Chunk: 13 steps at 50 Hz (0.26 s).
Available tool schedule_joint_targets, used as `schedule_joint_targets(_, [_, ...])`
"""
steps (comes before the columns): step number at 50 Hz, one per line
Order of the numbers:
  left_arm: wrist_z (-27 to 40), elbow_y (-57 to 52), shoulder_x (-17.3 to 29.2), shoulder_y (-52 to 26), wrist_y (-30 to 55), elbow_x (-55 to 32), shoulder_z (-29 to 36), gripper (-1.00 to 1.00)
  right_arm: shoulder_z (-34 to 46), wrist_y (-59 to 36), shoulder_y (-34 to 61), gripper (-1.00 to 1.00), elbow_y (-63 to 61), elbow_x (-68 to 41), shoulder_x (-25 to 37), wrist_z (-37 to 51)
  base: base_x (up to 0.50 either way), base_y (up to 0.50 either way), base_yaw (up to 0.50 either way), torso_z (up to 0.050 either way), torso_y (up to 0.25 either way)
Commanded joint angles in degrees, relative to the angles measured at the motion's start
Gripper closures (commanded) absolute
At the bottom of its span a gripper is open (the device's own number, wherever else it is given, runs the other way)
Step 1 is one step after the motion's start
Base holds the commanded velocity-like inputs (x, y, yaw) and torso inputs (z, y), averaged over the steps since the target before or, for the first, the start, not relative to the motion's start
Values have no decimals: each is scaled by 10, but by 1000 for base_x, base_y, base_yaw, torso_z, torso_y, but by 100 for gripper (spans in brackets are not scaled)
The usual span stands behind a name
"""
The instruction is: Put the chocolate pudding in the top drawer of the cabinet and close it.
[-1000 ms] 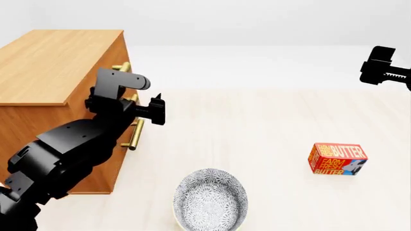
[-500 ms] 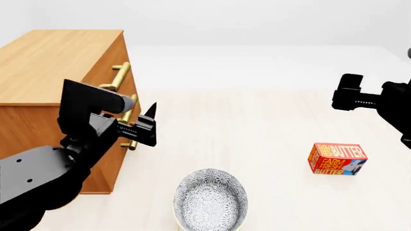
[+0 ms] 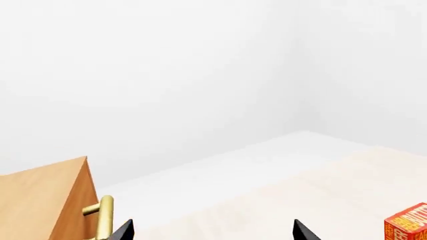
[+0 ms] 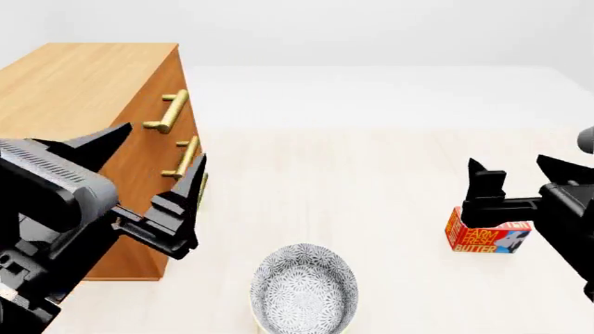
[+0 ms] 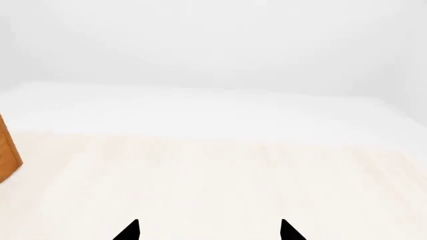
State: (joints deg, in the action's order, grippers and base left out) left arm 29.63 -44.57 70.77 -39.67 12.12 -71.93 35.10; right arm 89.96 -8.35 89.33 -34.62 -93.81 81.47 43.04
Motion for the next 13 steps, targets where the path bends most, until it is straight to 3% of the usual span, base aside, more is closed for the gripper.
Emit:
schedule_joint_targets(1, [6, -62, 113, 95, -141, 8, -23, -100, 7, 31, -18, -100, -139, 63, 84, 23, 0, 0, 0, 0, 0])
schedule_joint_targets(7, [35, -71, 192, 166, -276, 51, 16, -100, 1, 37, -14, -100, -195, 80, 85, 79, 0, 0, 0, 0, 0])
schedule_joint_targets(13, [72, -79, 192, 178, -297, 71, 26, -100, -19, 11, 4, -100, -243, 72, 85, 141, 0, 0, 0, 0, 0])
